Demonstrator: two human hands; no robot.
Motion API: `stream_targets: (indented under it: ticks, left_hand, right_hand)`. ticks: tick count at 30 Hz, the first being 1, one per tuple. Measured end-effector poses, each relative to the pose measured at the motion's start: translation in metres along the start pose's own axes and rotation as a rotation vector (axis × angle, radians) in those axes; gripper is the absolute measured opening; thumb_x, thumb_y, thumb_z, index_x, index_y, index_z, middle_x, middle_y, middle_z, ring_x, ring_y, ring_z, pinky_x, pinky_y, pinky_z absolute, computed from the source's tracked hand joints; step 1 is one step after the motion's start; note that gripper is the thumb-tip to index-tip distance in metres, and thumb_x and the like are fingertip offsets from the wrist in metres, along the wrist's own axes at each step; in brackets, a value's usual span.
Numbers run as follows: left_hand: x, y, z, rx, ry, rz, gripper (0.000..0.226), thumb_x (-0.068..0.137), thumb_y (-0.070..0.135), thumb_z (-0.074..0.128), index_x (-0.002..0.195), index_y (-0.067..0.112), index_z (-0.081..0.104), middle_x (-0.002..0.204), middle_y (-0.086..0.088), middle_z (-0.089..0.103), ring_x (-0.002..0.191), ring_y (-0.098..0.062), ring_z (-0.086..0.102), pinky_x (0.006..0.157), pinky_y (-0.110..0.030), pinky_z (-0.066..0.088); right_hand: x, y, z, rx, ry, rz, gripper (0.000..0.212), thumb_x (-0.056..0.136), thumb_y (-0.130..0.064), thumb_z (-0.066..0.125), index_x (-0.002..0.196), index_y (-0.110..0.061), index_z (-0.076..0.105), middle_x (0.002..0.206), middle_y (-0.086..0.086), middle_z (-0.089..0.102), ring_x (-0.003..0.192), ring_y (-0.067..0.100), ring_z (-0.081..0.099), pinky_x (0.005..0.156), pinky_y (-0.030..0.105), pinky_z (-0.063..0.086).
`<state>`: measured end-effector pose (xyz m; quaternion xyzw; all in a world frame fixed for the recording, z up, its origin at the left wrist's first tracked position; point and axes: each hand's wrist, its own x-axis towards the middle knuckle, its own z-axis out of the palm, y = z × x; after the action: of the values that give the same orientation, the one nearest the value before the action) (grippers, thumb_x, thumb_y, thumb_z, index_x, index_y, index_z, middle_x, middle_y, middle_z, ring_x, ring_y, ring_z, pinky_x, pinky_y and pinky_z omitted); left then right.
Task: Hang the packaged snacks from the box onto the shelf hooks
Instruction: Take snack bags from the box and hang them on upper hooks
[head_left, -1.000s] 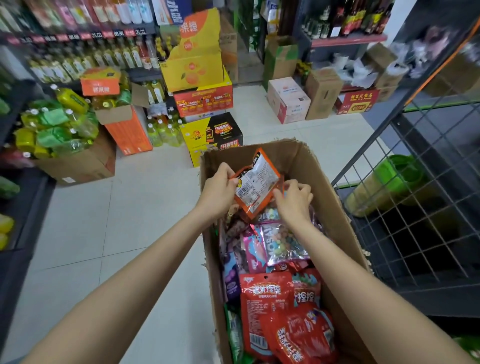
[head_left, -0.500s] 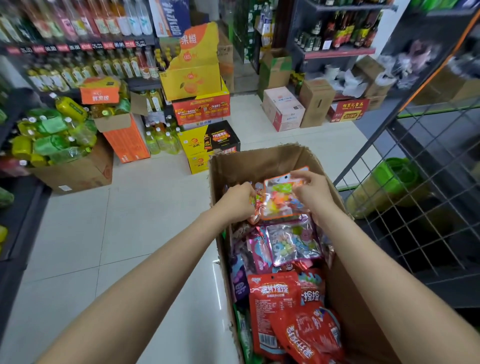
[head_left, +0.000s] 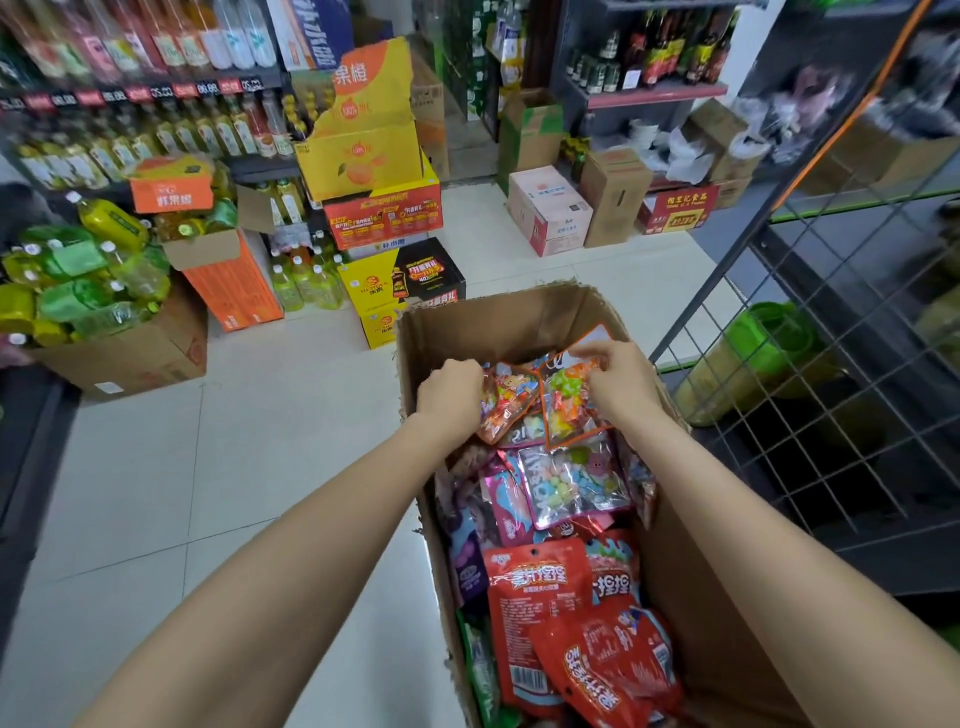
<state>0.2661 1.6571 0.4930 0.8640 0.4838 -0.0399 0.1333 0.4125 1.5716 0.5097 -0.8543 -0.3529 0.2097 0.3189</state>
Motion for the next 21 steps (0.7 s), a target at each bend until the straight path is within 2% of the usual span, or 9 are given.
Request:
stream_targets:
  ticks: [2,5,8,10,12,15,16,18,21]
  left_hand:
    - [-0.002,-0.005,-0.012,-0.166,0.100,-0.040,0.018,0.093,0.005,0.042,0.103,-0.002,0.055,0.110,-0.025,0.059,0.102,-0.044,0.057,0.072,-0.039,0.042]
    - [-0.005,-0.010,-0.032,-0.475,0.178,-0.045,0.023,0.098,0.015,0.037,0.105,0.001,0.054,0.106,-0.020,0.061,0.093,-0.034,0.056,0.069,-0.032,0.035]
    - [-0.015,-0.012,-0.053,-0.655,0.267,0.034,0.016,0.099,0.018,0.039,0.095,0.011,0.052,0.091,-0.007,0.060,0.086,-0.023,0.053,0.065,-0.029,0.028]
    - [-0.030,-0.009,-0.065,-0.676,0.375,0.174,0.013,0.099,0.019,0.042,0.090,0.014,0.050,0.080,-0.001,0.057,0.078,-0.022,0.054,0.062,-0.029,0.027]
    - [-0.048,0.002,-0.074,-0.613,0.502,0.399,0.015,0.098,0.022,0.044,0.092,0.011,0.053,0.066,0.001,0.056,0.062,-0.022,0.055,0.056,-0.029,0.030]
    - [-0.074,0.020,-0.084,-0.344,0.685,0.809,0.019,0.094,0.024,0.041,0.102,0.011,0.052,0.068,-0.006,0.066,0.056,-0.025,0.064,0.045,-0.033,0.048]
    - [-0.080,0.025,-0.084,-0.261,0.726,0.940,0.019,0.091,0.021,0.043,0.104,0.013,0.053,0.077,-0.008,0.070,0.064,-0.025,0.068,0.048,-0.033,0.053]
    - [-0.085,0.032,-0.084,-0.151,0.787,1.142,0.025,0.084,0.014,0.050,0.103,0.013,0.066,0.099,-0.009,0.073,0.086,-0.022,0.071,0.062,-0.030,0.058]
    - [-0.092,0.045,-0.092,-0.231,0.737,1.269,0.022,0.084,0.019,0.056,0.095,0.014,0.074,0.111,-0.003,0.070,0.105,-0.017,0.065,0.083,-0.031,0.055]
  right_hand:
    - [-0.002,-0.003,0.000,0.022,-0.002,0.007,0.040,0.089,0.003,0.041,0.105,-0.018,0.072,0.108,0.013,0.068,0.078,0.023,0.050,0.053,0.017,0.033]
    - [-0.011,-0.012,-0.005,0.072,0.013,-0.009,0.036,0.090,0.004,0.043,0.105,-0.010,0.072,0.114,0.009,0.068,0.099,0.023,0.060,0.076,0.025,0.045]
    - [-0.023,-0.023,-0.014,0.143,0.039,-0.018,0.035,0.090,0.003,0.042,0.107,-0.009,0.072,0.113,0.009,0.068,0.086,0.015,0.056,0.074,0.027,0.044]
    - [-0.030,-0.032,-0.019,0.208,0.045,-0.004,0.030,0.092,-0.007,0.044,0.101,-0.009,0.073,0.099,0.007,0.070,0.072,0.015,0.054,0.069,0.031,0.043]
    - [-0.040,-0.048,-0.030,0.289,0.062,0.064,0.034,0.093,-0.026,0.050,0.088,0.002,0.069,0.072,0.006,0.060,0.063,0.018,0.049,0.062,0.030,0.037]
    - [-0.057,-0.069,-0.052,0.533,0.086,0.195,0.054,0.081,-0.054,0.060,0.086,0.000,0.062,0.076,0.010,0.065,0.071,0.024,0.062,0.071,0.033,0.051]
    - [-0.065,-0.073,-0.062,0.650,0.083,0.213,0.049,0.080,-0.050,0.065,0.087,-0.001,0.063,0.077,0.012,0.068,0.071,0.025,0.066,0.073,0.036,0.055]
    - [-0.085,-0.077,-0.081,0.845,0.090,0.177,0.020,0.088,-0.019,0.065,0.078,-0.002,0.063,0.060,0.008,0.067,0.052,0.017,0.064,0.055,0.027,0.054]
    - [-0.114,-0.073,-0.109,0.940,0.228,0.096,0.014,0.090,0.002,0.057,0.077,0.000,0.062,0.051,0.003,0.065,0.043,0.010,0.061,0.045,0.021,0.052]
